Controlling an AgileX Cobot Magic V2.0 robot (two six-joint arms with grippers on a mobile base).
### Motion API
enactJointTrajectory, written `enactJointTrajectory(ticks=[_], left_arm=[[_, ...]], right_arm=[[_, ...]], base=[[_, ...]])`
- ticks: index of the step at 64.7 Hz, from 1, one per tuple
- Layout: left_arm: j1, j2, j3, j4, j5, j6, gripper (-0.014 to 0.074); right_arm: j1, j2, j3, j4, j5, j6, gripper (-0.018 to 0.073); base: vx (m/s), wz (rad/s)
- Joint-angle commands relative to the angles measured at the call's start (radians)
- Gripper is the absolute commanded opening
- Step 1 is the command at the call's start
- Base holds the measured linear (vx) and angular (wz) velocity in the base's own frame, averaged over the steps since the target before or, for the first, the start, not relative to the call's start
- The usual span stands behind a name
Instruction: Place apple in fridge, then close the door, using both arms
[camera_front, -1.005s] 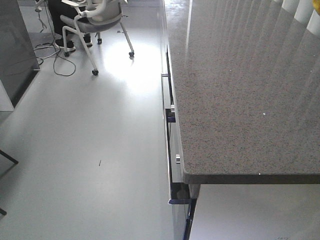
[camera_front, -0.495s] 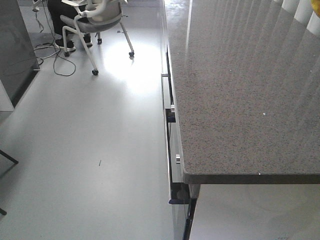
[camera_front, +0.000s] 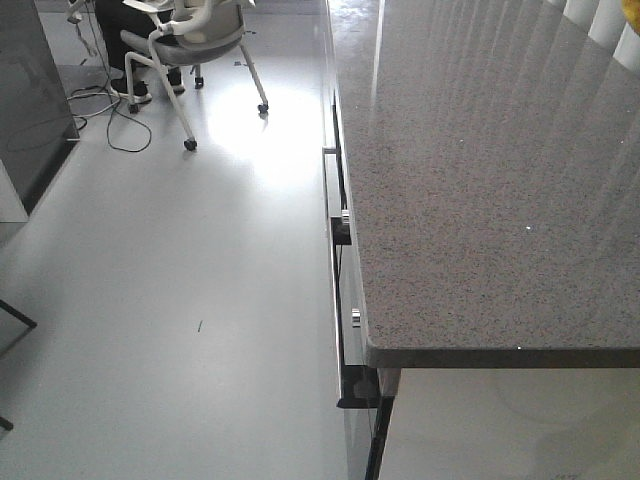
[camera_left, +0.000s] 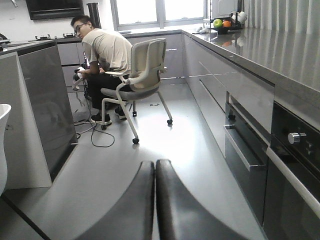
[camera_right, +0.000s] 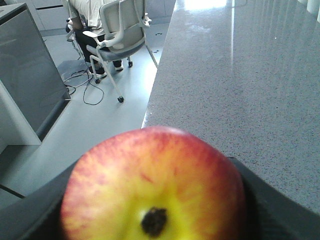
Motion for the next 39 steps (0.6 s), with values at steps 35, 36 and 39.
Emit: enactJointTrajectory(ticks=[35,36,39], left_arm=[[-0.003,-0.015,-0.017,-0.009,-0.075,-0.003,-0.0006],[-0.003,-0.015,-0.017,-0.009,-0.075,-0.003,-0.0006],[-0.003,-0.015,-0.017,-0.009,-0.075,-0.003,-0.0006]], right_arm=[[-0.004,-0.021,-0.036,0.012,-0.082,-0.008,0.0060],[-0.004,-0.021,-0.036,0.012,-0.082,-0.008,0.0060],[-0.004,-0.021,-0.036,0.012,-0.082,-0.008,0.0060]], base=[[0.00,0.00],[0.00,0.00],[0.00,0.00]])
